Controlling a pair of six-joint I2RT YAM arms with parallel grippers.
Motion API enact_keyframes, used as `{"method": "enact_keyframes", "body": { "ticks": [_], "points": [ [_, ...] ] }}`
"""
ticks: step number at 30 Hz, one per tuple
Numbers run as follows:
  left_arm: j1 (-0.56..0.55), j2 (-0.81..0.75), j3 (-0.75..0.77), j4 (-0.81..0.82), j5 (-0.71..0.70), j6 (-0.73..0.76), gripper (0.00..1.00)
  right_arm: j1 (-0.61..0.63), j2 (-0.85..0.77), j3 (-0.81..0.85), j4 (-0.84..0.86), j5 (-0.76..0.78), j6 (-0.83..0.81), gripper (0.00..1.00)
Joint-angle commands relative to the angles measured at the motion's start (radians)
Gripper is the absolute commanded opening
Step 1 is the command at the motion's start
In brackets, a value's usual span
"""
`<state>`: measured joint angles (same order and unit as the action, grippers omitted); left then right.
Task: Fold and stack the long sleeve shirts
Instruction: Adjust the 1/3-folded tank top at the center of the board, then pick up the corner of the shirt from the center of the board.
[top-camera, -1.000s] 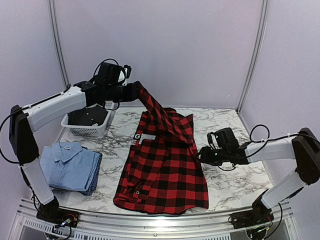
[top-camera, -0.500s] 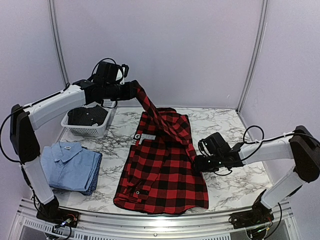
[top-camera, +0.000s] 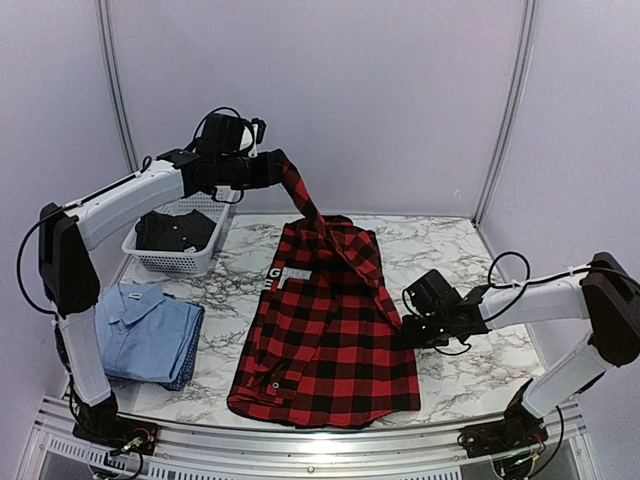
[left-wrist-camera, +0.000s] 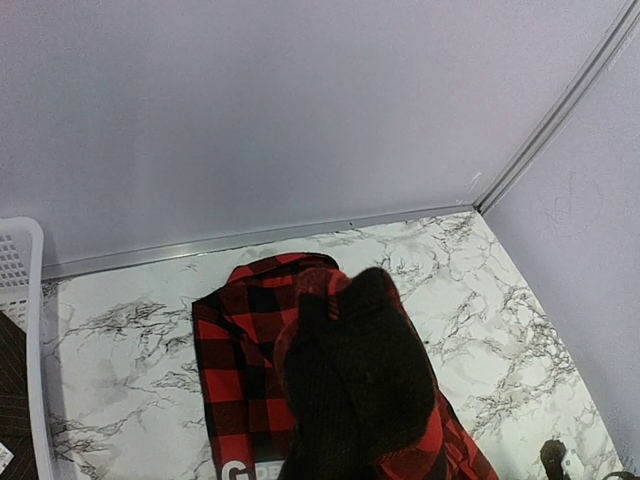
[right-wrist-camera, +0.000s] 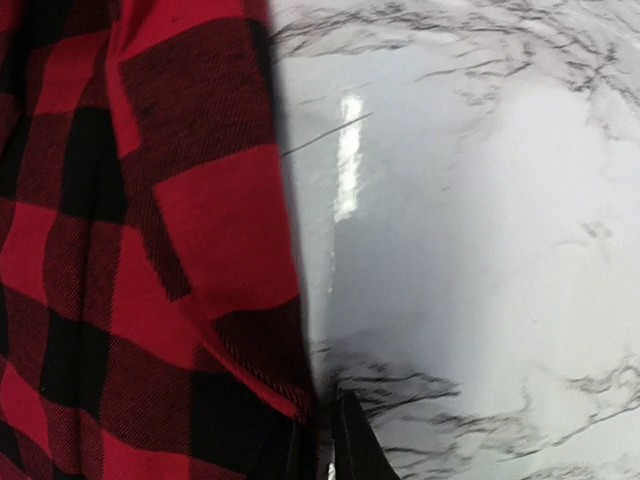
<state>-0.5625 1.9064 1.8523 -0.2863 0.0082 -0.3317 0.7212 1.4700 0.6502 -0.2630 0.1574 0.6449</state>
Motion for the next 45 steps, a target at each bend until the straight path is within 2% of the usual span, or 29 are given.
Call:
{"method": "enact_keyframes", "body": {
  "ticks": [1, 6, 9, 14, 17, 23, 26, 29, 35, 45],
  "points": [
    [0.006, 0.068, 0.094, 0.001, 0.033, 0.002, 0.00, -0.114, 0.016, 0.050, -0.009, 0.045, -0.057, 0.09],
    [0.008, 0.146, 0.197, 0.000, 0.023, -0.001, 0.00, -0.191, 0.018, 0.096, -0.026, 0.046, -0.121, 0.10],
    [0.017, 0.188, 0.261, -0.001, 0.037, -0.010, 0.00, -0.194, 0.012, 0.112, -0.045, 0.021, -0.135, 0.18],
    [0.021, 0.211, 0.303, 0.000, 0.052, -0.010, 0.00, -0.166, -0.101, 0.029, -0.081, -0.043, -0.080, 0.41],
    [0.023, 0.212, 0.305, 0.001, 0.059, -0.007, 0.00, -0.114, -0.210, -0.041, -0.122, -0.057, -0.002, 0.46],
    [0.024, 0.214, 0.302, 0.003, 0.068, -0.001, 0.00, 0.088, -0.403, -0.144, -0.241, -0.057, 0.242, 0.44],
    [0.024, 0.214, 0.301, 0.006, 0.073, -0.005, 0.00, 0.199, -0.462, -0.165, -0.352, -0.005, 0.370, 0.42],
    [0.024, 0.211, 0.301, 0.011, 0.079, -0.009, 0.00, 0.259, -0.500, -0.175, -0.463, 0.046, 0.457, 0.40],
    [0.026, 0.207, 0.302, 0.019, 0.081, -0.007, 0.00, 0.300, -0.498, -0.184, -0.512, 0.080, 0.535, 0.35],
    [0.027, 0.202, 0.291, 0.022, 0.089, -0.010, 0.00, 0.307, -0.445, -0.182, -0.539, 0.107, 0.549, 0.30]
  ]
}}
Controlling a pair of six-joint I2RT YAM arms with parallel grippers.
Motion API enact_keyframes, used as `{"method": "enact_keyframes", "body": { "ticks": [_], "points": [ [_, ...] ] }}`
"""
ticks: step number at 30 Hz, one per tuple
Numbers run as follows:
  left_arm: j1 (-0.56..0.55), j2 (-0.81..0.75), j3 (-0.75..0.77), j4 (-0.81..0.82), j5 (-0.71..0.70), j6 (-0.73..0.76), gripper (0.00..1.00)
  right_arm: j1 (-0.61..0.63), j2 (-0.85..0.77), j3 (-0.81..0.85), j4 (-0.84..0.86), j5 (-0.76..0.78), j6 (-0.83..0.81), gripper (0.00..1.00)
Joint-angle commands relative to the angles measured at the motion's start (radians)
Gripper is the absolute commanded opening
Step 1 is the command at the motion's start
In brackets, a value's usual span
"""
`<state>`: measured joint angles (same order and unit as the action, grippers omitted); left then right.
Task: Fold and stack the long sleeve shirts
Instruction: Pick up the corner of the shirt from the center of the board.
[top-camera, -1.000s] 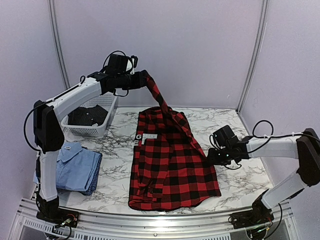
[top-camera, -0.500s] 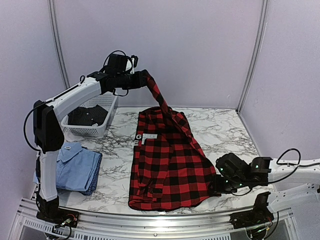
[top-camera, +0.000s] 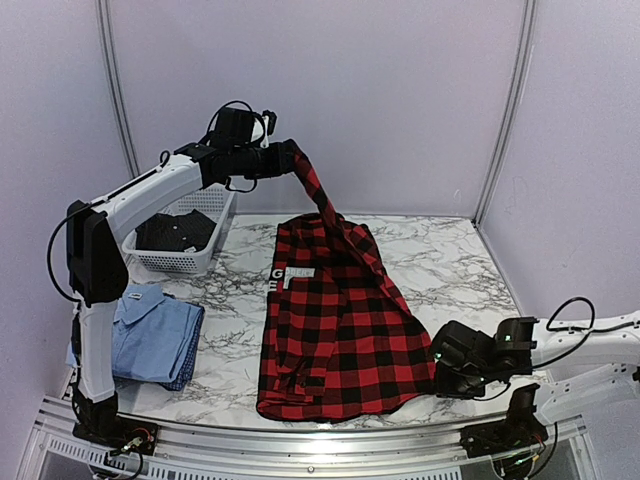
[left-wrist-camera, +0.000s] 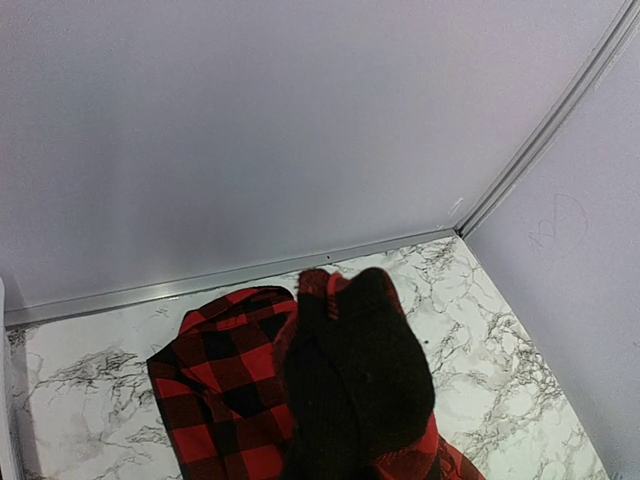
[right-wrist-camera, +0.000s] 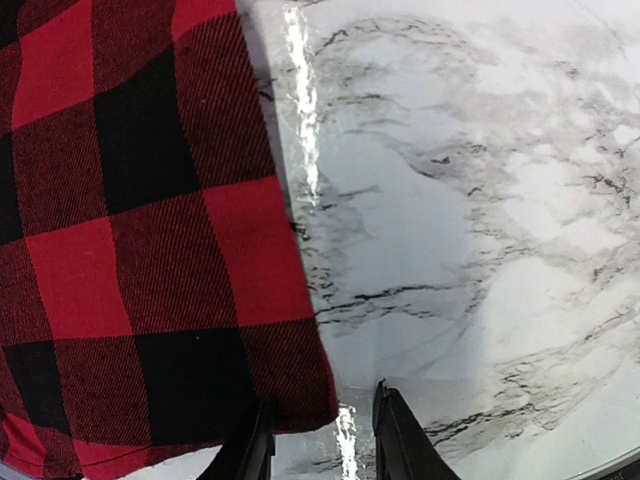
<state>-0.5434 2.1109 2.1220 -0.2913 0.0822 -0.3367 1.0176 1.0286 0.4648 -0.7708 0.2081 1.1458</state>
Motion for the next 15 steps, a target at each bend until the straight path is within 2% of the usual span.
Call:
{"method": "enact_keyframes", "body": {
  "ticks": [1, 6, 9, 13, 15],
  "points": [
    [0.008, -0.002, 0.021, 0.029, 0.017, -0.007, 0.00, 0.010, -0.006, -0.004, -0.022, 0.058, 0.050, 0.29],
    [0.008, 0.003, 0.023, 0.036, 0.030, -0.014, 0.00, 0.010, 0.021, -0.046, 0.051, 0.052, 0.058, 0.22],
    [0.008, 0.002, 0.024, 0.038, 0.032, -0.015, 0.00, 0.010, 0.055, -0.053, 0.098, 0.029, 0.048, 0.13],
    [0.010, -0.003, 0.029, 0.040, 0.031, -0.015, 0.00, 0.011, 0.072, -0.009, 0.048, 0.044, 0.031, 0.01],
    [0.010, -0.002, 0.039, 0.043, 0.031, -0.015, 0.00, 0.012, 0.052, 0.034, 0.002, 0.069, 0.016, 0.00]
  ]
}}
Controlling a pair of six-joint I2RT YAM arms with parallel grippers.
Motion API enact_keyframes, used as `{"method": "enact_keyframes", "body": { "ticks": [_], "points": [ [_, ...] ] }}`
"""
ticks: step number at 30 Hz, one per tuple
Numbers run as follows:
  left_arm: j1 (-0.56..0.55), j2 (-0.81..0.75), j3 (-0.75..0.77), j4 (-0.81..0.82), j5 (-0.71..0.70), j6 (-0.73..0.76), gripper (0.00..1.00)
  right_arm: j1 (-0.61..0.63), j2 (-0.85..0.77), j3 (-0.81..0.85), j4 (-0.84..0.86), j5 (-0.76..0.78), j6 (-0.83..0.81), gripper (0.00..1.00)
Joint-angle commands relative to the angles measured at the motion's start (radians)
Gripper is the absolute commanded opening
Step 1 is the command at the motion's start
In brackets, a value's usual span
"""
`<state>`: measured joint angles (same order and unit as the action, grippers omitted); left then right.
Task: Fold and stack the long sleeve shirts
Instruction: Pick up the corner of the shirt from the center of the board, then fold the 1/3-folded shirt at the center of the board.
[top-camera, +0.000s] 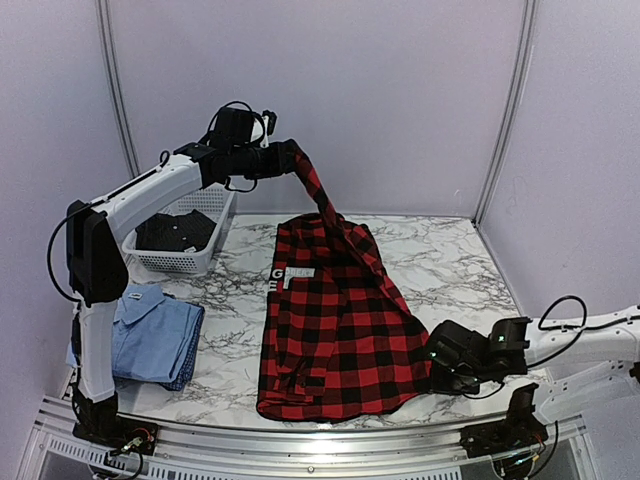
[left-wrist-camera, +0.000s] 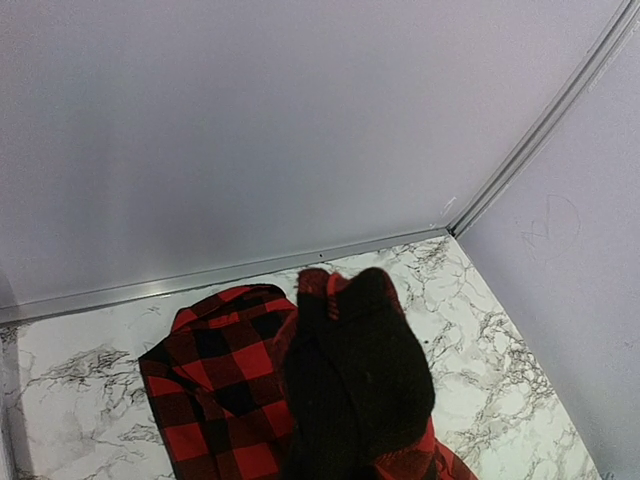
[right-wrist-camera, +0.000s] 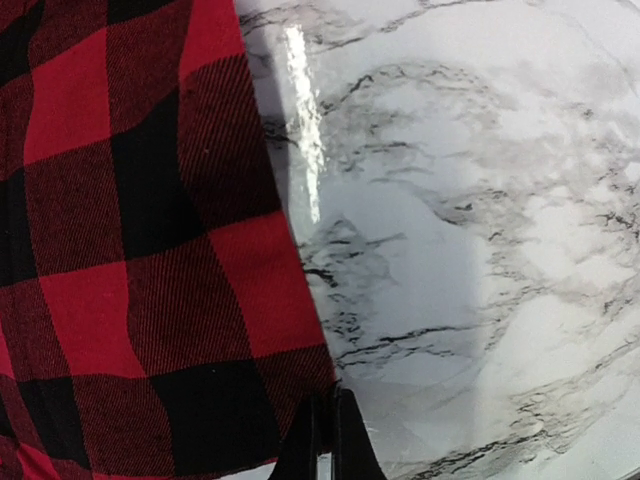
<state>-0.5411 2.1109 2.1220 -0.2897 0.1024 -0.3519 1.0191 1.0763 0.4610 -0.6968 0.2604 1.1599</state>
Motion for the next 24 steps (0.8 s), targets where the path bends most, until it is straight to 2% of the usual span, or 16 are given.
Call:
{"method": "enact_keyframes", "body": {
  "ticks": [1, 6, 11, 15, 24],
  "points": [
    [0.009, -0.003, 0.049, 0.043, 0.012, 0.001, 0.00, 0.010, -0.006, 0.058, -0.091, 0.029, -0.010, 0.00],
    [0.021, 0.004, 0.095, 0.054, 0.012, 0.010, 0.00, 0.016, 0.001, 0.193, -0.198, 0.072, -0.053, 0.00],
    [0.036, 0.004, 0.119, 0.072, 0.020, 0.019, 0.00, 0.075, 0.035, 0.307, -0.192, 0.073, -0.128, 0.00],
    [0.050, -0.005, 0.118, 0.080, 0.029, 0.021, 0.00, 0.112, 0.114, 0.379, -0.115, 0.020, -0.226, 0.00],
    [0.102, -0.013, 0.116, 0.091, 0.052, 0.044, 0.00, 0.119, 0.337, 0.486, 0.182, -0.199, -0.416, 0.00]
  ]
}}
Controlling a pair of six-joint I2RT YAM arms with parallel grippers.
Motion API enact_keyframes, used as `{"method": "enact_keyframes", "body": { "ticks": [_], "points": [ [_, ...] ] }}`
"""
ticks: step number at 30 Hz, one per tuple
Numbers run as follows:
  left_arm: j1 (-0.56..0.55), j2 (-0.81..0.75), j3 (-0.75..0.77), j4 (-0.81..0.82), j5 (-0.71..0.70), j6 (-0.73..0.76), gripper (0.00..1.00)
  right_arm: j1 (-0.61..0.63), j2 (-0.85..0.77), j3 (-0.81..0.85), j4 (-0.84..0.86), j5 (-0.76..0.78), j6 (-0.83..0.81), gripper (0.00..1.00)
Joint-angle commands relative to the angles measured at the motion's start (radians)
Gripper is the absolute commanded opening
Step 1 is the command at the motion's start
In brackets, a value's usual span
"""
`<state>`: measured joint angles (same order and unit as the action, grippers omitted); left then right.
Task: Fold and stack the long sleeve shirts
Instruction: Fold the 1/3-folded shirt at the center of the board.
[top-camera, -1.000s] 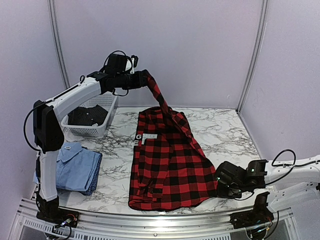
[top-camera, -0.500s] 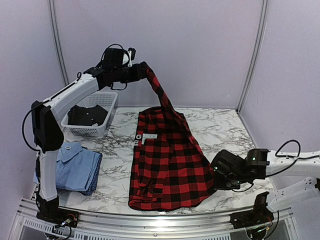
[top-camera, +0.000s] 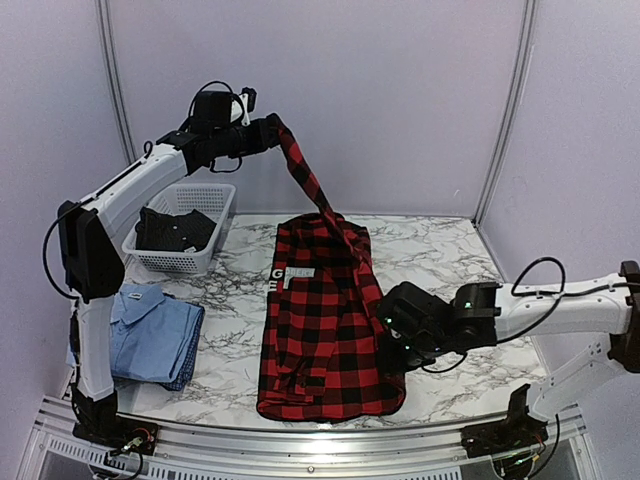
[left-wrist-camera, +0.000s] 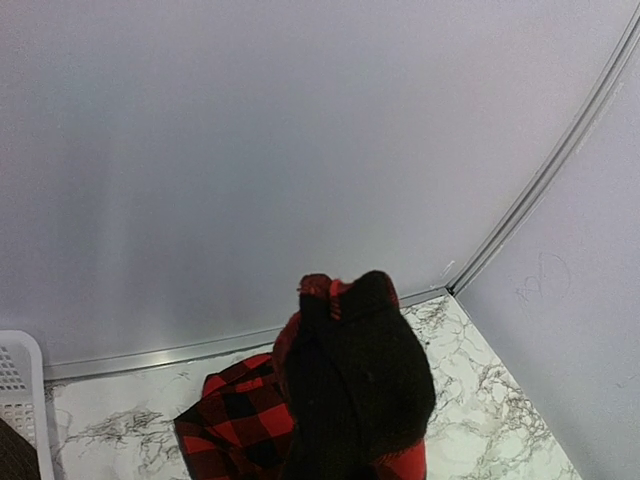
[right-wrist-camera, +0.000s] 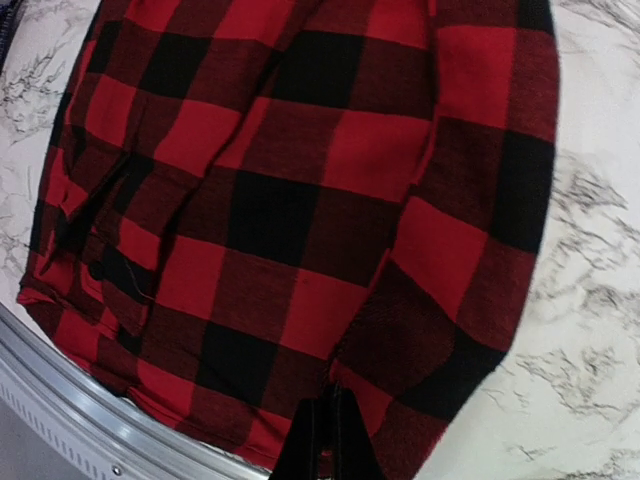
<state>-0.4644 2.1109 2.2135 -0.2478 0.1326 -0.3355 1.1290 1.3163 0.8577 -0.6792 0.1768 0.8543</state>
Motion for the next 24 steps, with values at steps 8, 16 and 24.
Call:
{"method": "enact_keyframes", "body": {
  "ticks": [8, 16, 24],
  "points": [
    [0.053, -0.014, 0.005, 0.051, 0.043, 0.049, 0.00, 0.009, 0.292, 0.192, 0.225, -0.204, -0.150, 0.00],
    [0.055, -0.011, -0.012, 0.065, 0.068, 0.042, 0.00, 0.018, 0.252, 0.175, 0.193, -0.213, -0.170, 0.00],
    [0.056, 0.000, 0.036, 0.086, 0.032, 0.058, 0.00, 0.057, 0.173, 0.089, 0.224, -0.275, -0.183, 0.00]
  ]
}}
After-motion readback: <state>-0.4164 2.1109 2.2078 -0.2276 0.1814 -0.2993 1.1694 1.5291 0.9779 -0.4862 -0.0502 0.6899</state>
